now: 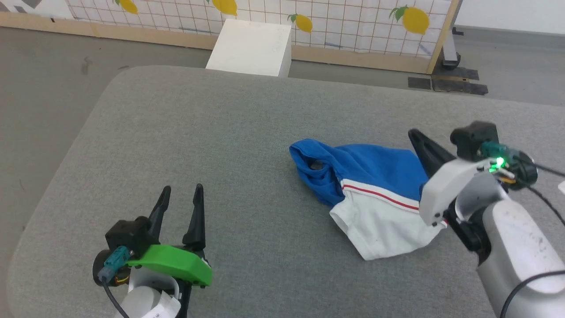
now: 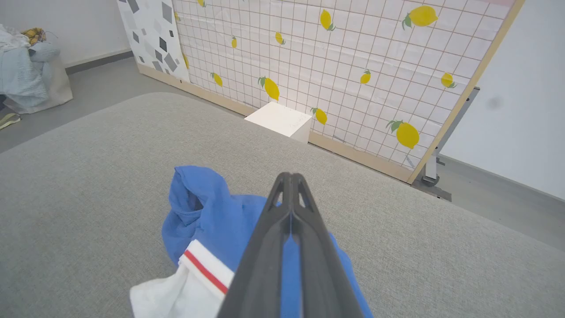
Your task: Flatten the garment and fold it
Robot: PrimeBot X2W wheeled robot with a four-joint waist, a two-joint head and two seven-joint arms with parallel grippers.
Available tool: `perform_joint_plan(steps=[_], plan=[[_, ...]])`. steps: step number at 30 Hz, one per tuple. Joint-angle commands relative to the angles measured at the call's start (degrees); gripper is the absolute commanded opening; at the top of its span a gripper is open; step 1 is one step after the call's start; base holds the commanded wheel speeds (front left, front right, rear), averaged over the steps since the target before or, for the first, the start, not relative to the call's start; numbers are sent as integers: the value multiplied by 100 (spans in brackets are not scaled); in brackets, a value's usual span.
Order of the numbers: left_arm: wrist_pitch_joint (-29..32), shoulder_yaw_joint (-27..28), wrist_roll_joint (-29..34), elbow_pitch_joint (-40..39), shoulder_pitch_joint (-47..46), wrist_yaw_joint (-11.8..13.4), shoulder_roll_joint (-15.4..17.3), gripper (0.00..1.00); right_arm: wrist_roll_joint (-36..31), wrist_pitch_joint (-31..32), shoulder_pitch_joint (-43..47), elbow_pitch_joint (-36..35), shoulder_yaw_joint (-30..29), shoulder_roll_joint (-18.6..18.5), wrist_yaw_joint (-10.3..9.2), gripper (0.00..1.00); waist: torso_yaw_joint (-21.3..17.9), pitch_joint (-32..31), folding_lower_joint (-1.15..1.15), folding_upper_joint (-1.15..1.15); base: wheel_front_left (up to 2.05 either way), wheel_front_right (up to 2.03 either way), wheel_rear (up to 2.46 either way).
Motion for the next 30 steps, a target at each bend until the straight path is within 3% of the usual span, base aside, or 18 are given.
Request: perform_joint_plan(steps=[1, 5, 7, 8, 14, 25, 30], plan=[[-27, 17, 83, -5, 65, -31, -12, 100, -62, -60, 135, -44, -85, 59, -9, 0, -13, -6, 0, 69, 0, 0, 0], [-27, 15, 82, -11, 69, -23, 0, 100, -197, -132, 372, -191, -277, 184, -9, 0, -21, -16, 0, 69, 0, 0, 0], [-27, 7, 70, -13, 70, -17, -3, 100, -242, -104, 549, -344, -411, 203, -9, 84, 2, -12, 0, 69, 0, 0, 0], [-27, 4, 66, -11, 70, -16, -8, 100, -253, -45, 606, -382, -423, 201, -9, 100, 14, -9, 0, 69, 0, 0, 0], [-27, -2, 41, 2, 75, -19, -60, 100, -219, 425, 886, -710, -280, 111, -9, 100, 115, 28, 0, 69, 0, 0, 0], [-27, 24, 48, 63, 66, -93, -202, 100, 785, 2863, 1104, -1384, 1001, -688, -9, 100, 343, 131, 0, 69, 0, 0, 0], [-27, 34, 79, 78, 15, -146, -293, 100, 1104, 3474, 978, -1287, 1438, -856, -9, 100, 454, 255, 0, 69, 0, 0, 0]])
